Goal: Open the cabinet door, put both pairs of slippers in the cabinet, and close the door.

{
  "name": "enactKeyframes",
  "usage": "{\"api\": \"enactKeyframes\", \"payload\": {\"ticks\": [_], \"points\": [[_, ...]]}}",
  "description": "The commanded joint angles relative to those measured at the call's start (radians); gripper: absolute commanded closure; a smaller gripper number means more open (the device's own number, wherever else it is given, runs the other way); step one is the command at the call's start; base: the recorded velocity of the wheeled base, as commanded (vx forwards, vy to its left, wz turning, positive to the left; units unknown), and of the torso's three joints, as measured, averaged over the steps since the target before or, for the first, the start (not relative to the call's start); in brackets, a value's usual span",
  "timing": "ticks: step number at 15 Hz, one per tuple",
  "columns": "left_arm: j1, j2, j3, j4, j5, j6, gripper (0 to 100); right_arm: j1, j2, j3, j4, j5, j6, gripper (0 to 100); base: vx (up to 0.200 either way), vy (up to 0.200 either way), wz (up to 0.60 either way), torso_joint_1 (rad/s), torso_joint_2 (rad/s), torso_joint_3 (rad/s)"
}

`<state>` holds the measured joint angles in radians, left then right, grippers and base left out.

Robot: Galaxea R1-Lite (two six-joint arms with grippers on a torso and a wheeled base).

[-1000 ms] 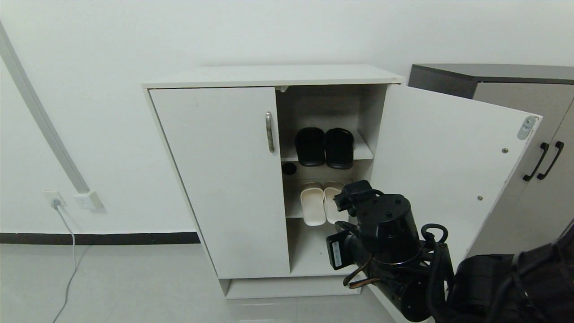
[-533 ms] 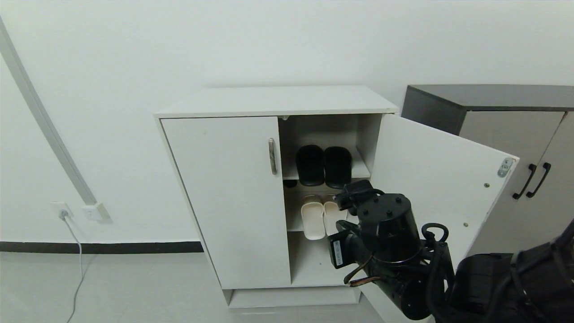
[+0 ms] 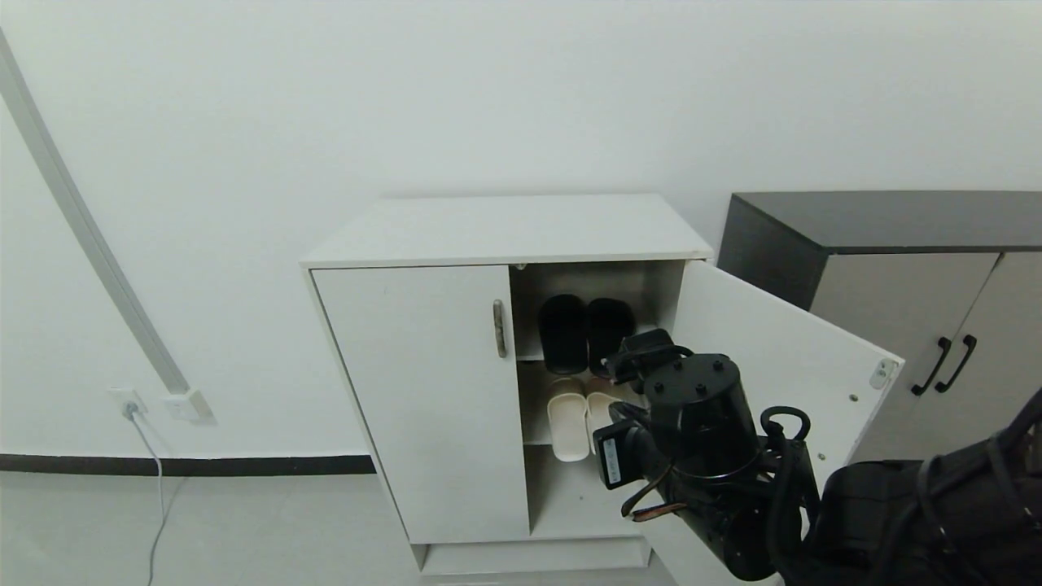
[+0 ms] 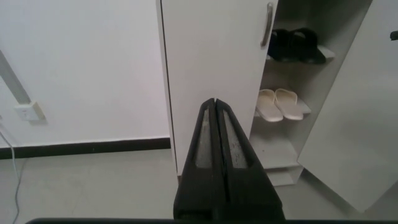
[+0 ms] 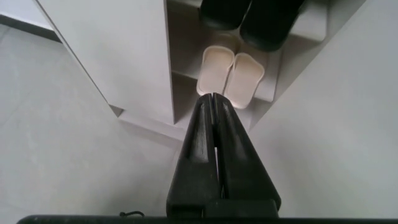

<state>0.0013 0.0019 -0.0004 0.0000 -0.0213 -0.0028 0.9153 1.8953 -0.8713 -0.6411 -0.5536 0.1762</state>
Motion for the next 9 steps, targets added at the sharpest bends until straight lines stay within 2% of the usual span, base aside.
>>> {"api": "enactKeyframes", "payload": {"ticks": [1, 9], "points": [[0.000, 0.000, 0.000, 0.000, 0.000, 0.000, 100, -0.001, 0.002, 0.000, 0.000, 0.000, 0.000, 100, 0.000, 0.000, 0.00, 0.178, -0.49, -0.320], [0.000, 0.001, 0.000, 0.000, 0.000, 0.000, 100, -0.012, 0.016, 0.012, -0.048, 0.003, -0.017, 100, 0.000, 0.000, 0.00, 0.206, -0.53, -0.321]]}}
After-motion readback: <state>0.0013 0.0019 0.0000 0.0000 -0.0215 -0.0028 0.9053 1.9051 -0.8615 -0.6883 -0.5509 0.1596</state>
